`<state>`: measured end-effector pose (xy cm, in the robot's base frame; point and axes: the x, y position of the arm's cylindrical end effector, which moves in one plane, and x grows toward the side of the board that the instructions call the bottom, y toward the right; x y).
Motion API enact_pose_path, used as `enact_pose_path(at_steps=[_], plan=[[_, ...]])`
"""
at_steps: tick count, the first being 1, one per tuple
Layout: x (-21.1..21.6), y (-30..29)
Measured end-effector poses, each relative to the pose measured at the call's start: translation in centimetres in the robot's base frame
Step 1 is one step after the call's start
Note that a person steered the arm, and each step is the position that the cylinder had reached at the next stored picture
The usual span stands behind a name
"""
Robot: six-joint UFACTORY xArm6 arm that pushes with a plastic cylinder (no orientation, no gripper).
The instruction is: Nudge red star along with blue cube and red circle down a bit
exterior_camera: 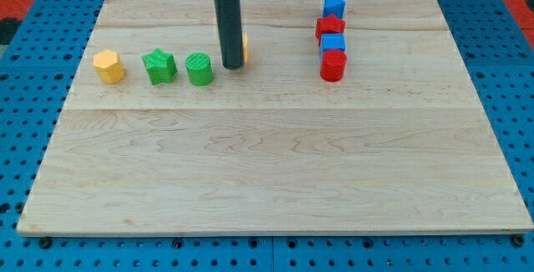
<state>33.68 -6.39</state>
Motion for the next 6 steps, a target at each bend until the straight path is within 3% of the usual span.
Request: enact_pose_path(at_steps=[1,2,4,5,6], plan=[[-3.6,-0.9],[-4.2,5.0],[-8.1,9.5],[-6.1,15.2],[-1.8,16.3]])
